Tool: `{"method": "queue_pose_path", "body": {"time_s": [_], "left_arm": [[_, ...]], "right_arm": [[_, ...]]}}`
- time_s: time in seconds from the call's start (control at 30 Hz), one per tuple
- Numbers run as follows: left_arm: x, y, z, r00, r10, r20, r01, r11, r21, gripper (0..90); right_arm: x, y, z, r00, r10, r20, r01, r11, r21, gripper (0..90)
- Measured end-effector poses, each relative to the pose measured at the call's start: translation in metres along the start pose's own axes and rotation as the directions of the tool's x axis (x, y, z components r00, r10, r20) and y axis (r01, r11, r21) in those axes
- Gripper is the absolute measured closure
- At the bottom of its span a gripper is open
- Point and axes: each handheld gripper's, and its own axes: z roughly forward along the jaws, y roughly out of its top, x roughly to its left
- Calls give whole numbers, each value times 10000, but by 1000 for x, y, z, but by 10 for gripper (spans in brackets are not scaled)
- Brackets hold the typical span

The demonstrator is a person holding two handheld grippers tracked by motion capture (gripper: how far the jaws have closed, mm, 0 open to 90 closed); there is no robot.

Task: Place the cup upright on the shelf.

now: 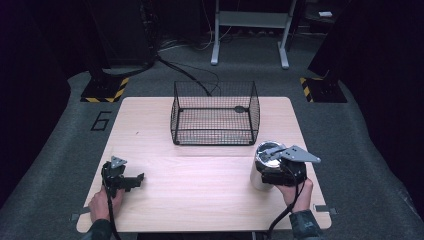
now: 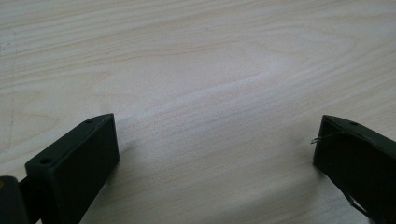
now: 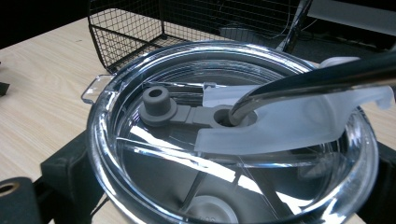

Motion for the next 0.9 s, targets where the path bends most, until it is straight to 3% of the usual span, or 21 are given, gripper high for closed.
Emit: {"method": "queue_pose_path", "body": {"time_s": [0.9], "left_arm": [[0, 0, 0, 10000, -13, 3, 13, 10000, -14, 0]], "right_arm": [[6, 45, 21, 9976, -371, -584, 367, 9993, -82, 38]]}}
